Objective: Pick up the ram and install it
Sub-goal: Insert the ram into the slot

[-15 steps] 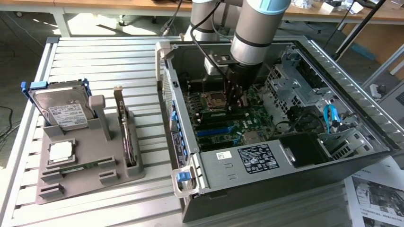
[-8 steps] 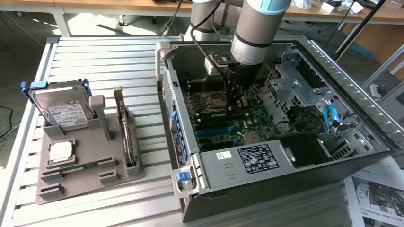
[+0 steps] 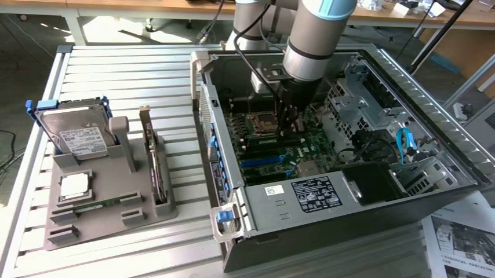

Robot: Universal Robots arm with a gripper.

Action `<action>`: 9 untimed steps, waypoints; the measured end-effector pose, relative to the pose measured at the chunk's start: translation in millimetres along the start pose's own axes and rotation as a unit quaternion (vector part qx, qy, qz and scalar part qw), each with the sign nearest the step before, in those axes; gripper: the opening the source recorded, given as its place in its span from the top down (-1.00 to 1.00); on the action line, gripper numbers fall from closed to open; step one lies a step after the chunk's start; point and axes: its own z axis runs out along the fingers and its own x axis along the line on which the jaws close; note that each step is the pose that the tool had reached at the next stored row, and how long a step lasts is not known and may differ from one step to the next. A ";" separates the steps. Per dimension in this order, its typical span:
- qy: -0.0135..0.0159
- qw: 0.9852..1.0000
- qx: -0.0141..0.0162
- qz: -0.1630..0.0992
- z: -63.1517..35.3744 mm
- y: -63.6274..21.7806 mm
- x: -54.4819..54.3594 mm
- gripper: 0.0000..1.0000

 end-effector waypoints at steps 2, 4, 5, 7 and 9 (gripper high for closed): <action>0.000 1.000 0.000 0.000 0.6 -0.6 -0.1 0.73; 0.000 1.000 0.000 0.000 1.0 -0.8 -0.1 0.73; 0.000 1.000 0.000 0.000 1.1 -0.8 0.0 0.73; 0.000 1.000 0.000 0.000 1.2 -0.8 -0.1 0.73; 0.000 1.000 0.000 0.000 1.3 -0.8 -0.1 0.73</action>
